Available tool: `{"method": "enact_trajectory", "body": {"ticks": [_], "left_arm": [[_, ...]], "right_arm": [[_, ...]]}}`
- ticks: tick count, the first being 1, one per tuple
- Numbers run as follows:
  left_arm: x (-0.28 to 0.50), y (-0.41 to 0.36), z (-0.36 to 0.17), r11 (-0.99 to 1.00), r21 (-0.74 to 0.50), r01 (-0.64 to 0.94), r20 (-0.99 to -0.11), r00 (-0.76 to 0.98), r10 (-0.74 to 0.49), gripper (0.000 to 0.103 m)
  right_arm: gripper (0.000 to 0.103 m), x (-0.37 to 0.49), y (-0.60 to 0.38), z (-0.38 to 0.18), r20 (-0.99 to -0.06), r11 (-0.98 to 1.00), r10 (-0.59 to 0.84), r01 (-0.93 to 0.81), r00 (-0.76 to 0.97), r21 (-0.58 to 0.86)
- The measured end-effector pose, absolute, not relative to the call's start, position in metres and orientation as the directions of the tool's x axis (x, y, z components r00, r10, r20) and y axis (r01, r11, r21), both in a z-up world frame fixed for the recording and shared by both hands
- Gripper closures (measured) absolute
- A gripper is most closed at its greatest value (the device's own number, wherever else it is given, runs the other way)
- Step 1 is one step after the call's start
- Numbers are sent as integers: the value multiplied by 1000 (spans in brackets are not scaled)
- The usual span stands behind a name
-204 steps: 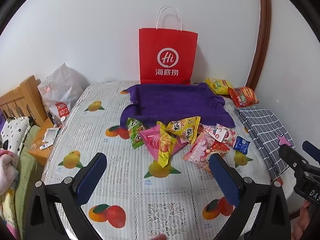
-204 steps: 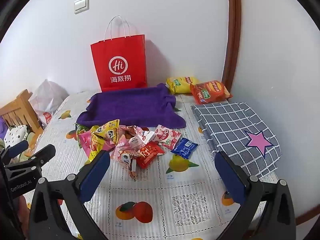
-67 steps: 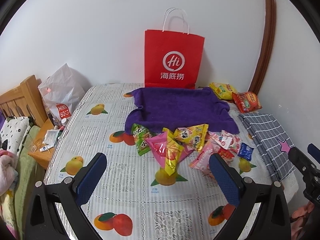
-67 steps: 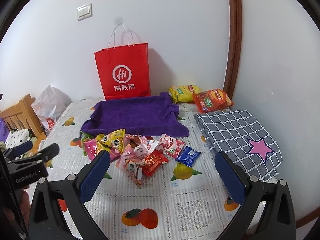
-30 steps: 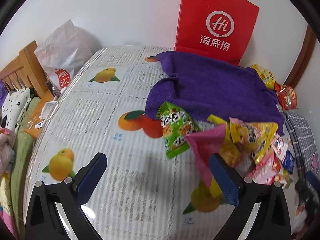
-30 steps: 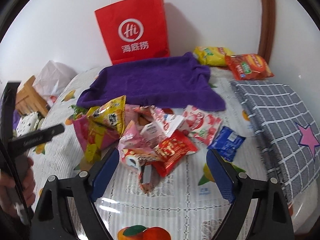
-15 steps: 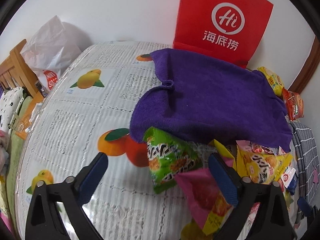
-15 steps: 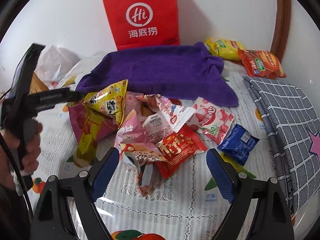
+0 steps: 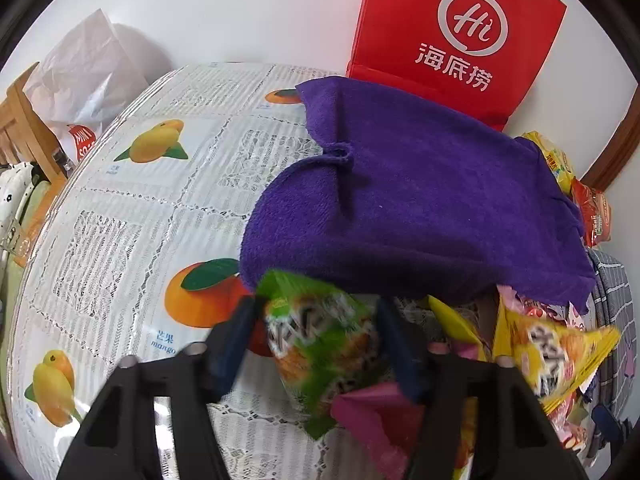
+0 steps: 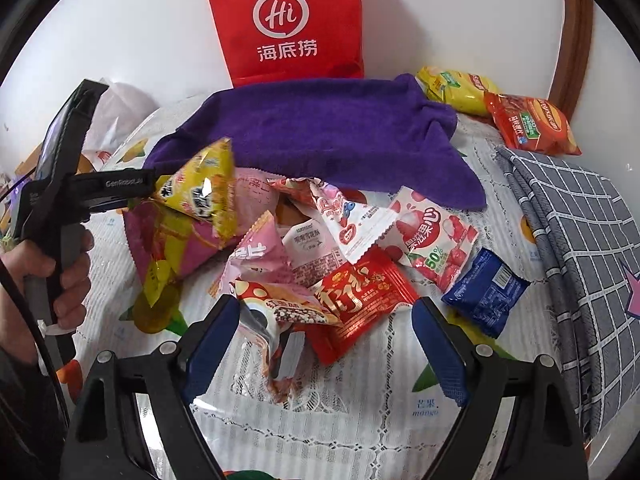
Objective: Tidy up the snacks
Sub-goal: 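Grasp the green chip bag with the left gripper while the right gripper grasps the pink-white candy packet, then lift the green chip bag with the left gripper while the right gripper lifts the candy packet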
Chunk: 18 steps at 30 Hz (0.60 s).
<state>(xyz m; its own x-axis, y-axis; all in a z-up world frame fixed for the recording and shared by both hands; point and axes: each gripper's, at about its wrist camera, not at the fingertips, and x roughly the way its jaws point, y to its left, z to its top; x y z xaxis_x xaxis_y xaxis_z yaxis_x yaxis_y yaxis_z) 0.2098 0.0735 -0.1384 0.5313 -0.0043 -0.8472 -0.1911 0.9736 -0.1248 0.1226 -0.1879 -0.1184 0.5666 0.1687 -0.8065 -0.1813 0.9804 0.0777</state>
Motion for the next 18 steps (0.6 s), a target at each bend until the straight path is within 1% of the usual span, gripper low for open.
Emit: {"method": "enact_trajectory", "body": {"ticks": [6,8,10,12,13,14,18], "left_arm": [[196,90,-137,971,-119,-209,-849,528,10,46],[189,97,-135,970,-118,-214,-848,530,14,47],[181,102,-133,969,-110,-220,-849,528,23,47],[168,107,-132,969,-107,-224,-851,524,28,47],[163,108,-132,969,-107,-224,-852,523,27,47],[157,110,-132,969,-104,-225,-852,522,30,47],[134,114,-133,966,-112,-234,-852,522,28,47]], "right_arm": [[17,120,-182,-119,-802,979,172,-187,572,77],[22,119,-181,-120,-804,980,172,-184,569,79],[25,115,-179,-120,-802,980,176,-182,571,86],[32,111,-175,-121,-800,979,176,-183,574,84],[41,110,-174,-122,-798,979,179,-187,576,84],[48,107,-172,-122,-794,977,185,-192,579,87],[54,96,-166,-121,-778,979,172,-192,604,68]]}}
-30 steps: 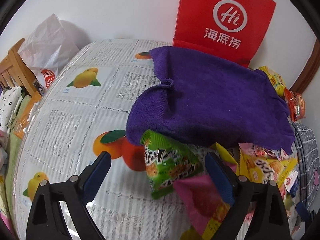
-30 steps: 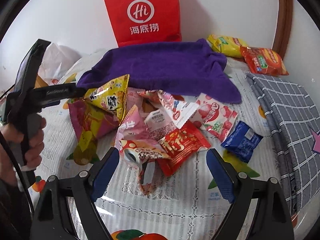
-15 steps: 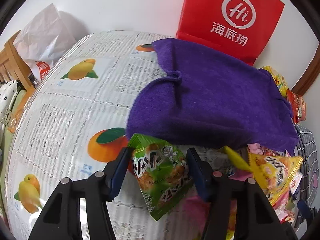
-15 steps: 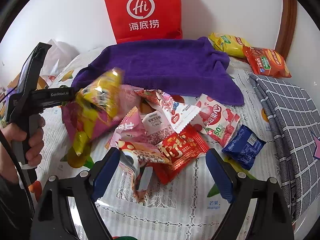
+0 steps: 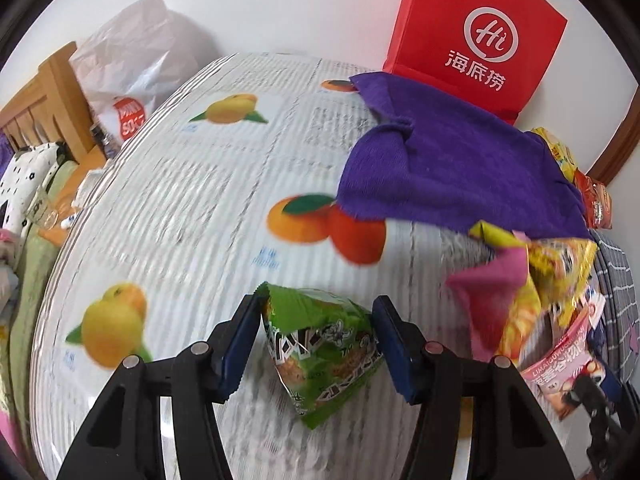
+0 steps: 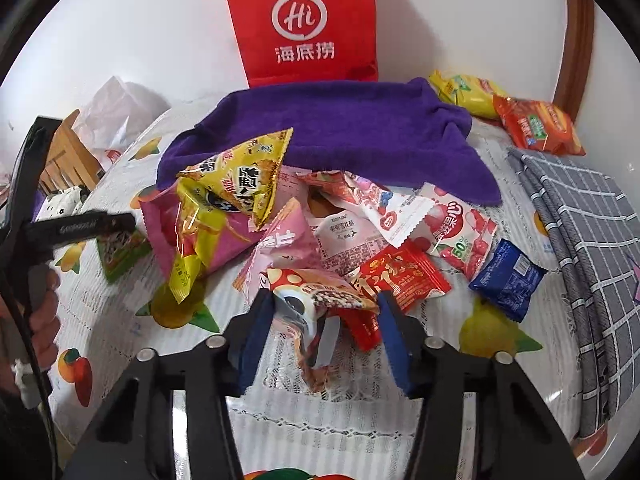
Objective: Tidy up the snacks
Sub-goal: 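Lift the green chip bag with the left gripper while the right gripper lifts the candy packet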
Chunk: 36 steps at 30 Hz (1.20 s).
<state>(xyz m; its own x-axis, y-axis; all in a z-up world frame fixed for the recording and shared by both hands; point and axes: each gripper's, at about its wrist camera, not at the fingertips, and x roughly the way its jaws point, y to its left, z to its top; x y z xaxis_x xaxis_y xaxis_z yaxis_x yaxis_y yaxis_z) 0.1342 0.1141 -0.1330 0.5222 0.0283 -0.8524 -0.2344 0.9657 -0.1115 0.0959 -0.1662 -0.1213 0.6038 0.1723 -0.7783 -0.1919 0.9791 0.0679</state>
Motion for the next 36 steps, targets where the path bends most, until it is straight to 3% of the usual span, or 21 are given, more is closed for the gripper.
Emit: {"method": "enact_trajectory", "body": {"ticks": [12,23,27,36], "left_arm": [[99,83,-130,980,-118,-163,-850,527,-15,47],[95,70,-135,987,-90,-131,-861,508,-11,43],[97,72,-137,987,-76,-139,-866,501,4,33],[106,79,-144,984,-91,-152,-871,492,-5,31]], "right_arm": [[59,46,-192,-117,-799,976,204,-183,566,119],[41,49,-198,-135,-811,967,248,-179,530,179],[40,59,-194,-142,-817,963,265,-174,511,203],[41,72,-185,-147,-791,954,300,-178,534,241]]}}
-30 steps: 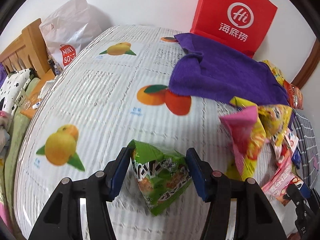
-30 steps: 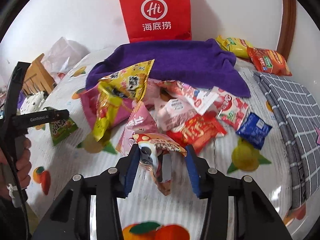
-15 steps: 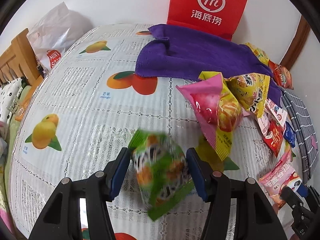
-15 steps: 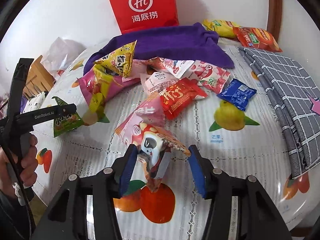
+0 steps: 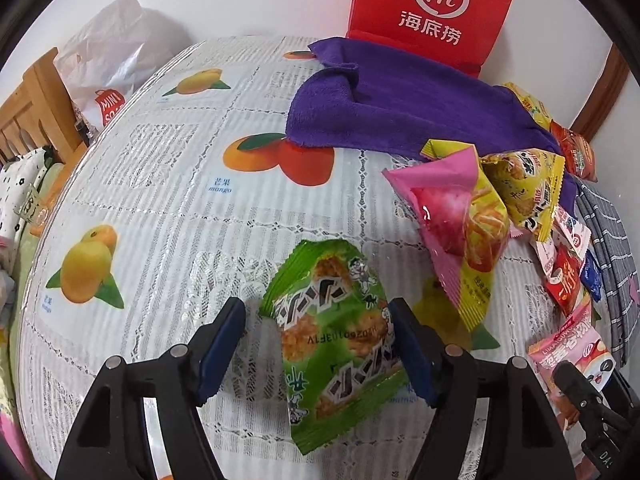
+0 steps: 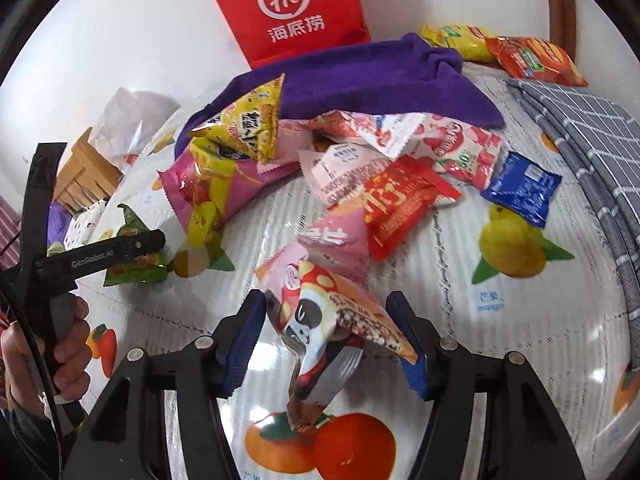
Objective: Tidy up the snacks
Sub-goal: 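Lift the green chip bag with the left gripper while the right gripper lifts the candy packet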
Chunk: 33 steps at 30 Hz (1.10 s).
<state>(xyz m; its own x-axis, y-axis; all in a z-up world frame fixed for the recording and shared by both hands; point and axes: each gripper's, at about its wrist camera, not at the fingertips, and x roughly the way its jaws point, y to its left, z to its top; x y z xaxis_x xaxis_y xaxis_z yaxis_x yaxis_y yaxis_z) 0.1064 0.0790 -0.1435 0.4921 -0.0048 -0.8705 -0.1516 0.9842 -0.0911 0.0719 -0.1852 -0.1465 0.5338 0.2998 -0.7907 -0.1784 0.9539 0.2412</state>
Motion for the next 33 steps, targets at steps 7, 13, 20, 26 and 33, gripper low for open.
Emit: {"method": "enact_trajectory", "body": {"ticks": [7,13,20,26,33], "left_arm": [[107,80,-144,984,-92,-152,-864,503,-2,39],[106,79,-138,987,-79,-138,-856,517,4,51],[104,81,-128,986,-92,-138,-843,537,-3,54],[106,81,-107,986,-92,-141,-825,565,4,55],[113,78,-82,987,-100,-126,-805,593,-5,71]], "right_arm": [[59,73,-182,-140,-774,955,294,-201,561,218],[60,72,-182,-126,-753,956,292,-211,589,206],[61,70,-184,-102,-718,957,285,-228,635,178],[61,75,-194,-80,-687,963,269,-207,674,174],[61,84,-210,-50,-658,976,218,-156,721,152]]}}
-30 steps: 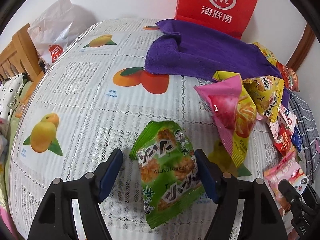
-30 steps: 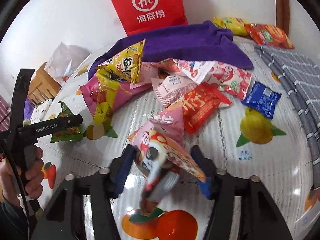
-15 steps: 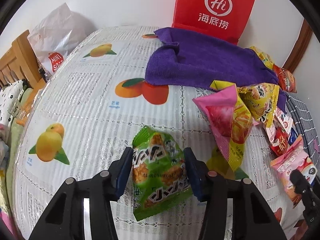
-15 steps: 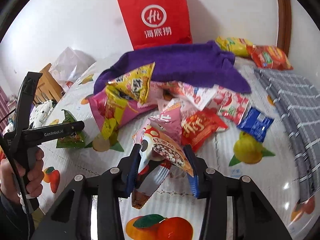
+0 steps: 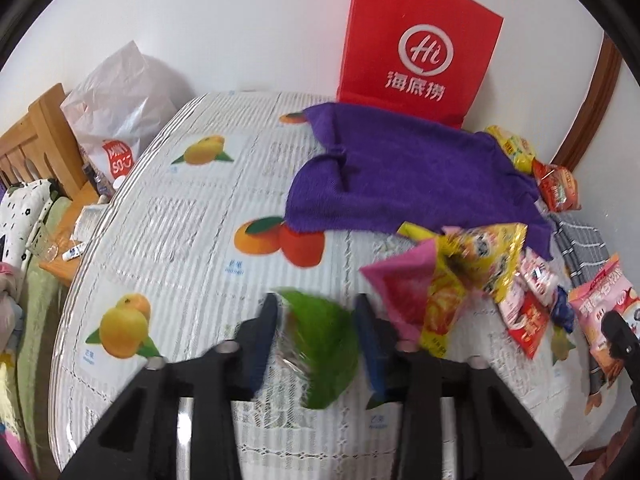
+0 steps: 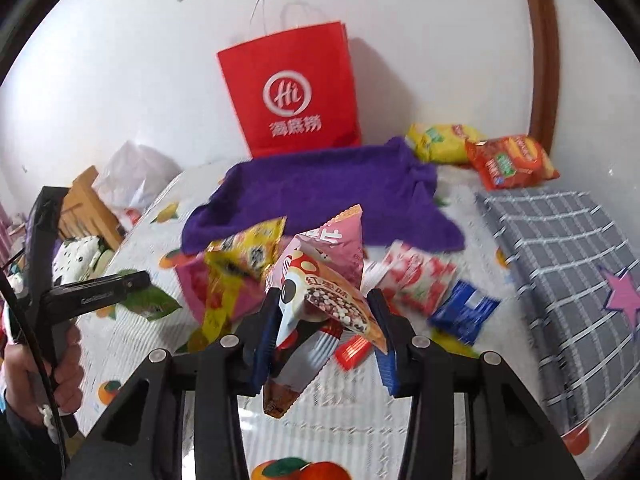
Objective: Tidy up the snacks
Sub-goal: 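Lift the green chip bag with the left gripper while the right gripper lifts the candy packet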
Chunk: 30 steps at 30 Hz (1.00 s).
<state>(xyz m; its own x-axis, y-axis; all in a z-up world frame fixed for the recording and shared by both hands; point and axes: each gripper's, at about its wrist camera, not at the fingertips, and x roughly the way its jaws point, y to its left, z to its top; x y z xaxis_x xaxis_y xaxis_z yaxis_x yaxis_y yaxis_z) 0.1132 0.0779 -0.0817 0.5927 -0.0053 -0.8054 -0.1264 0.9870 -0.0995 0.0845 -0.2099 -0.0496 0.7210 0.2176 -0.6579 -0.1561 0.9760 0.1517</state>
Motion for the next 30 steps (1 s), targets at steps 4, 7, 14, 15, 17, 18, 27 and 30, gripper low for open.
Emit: {"method": "enact_trajectory", "body": {"ticks": [4,7,14,15,17,18,27,30], "left_arm": [[117,72,-77,990,-89,-109,-804,594,-7,71],[118,75,-79,988,-94,-119,-807,590,-6,71],[117,87,-86,981,-121,-148,-817,576,-14,32],[115,88,-86,981,-130,-144,-812,583,-22,32],[114,87,-89,982,-132,-138,-817,576,-29,29],[113,86,-92,983,-126,-131,-823,567,-30,27],[111,67,-124,994,-45,-104,-867,499,13,27],[112,65,-129,993,-37,-108,-872,489,21,27]], "right_arm": [[61,91,-214,-43,-654,975,221,-157,723,155],[61,94,-215,-44,-659,976,215,-152,721,152],[60,97,-207,-62,-684,973,232,-161,692,167],[60,98,-205,-65,-687,972,235,-163,688,170],[60,99,-202,-69,-693,971,240,-165,680,174],[60,99,-201,-70,-695,970,244,-168,676,176],[60,94,-192,-89,-723,970,241,-188,647,155],[60,94,-192,-90,-725,972,231,-184,648,145]]}}
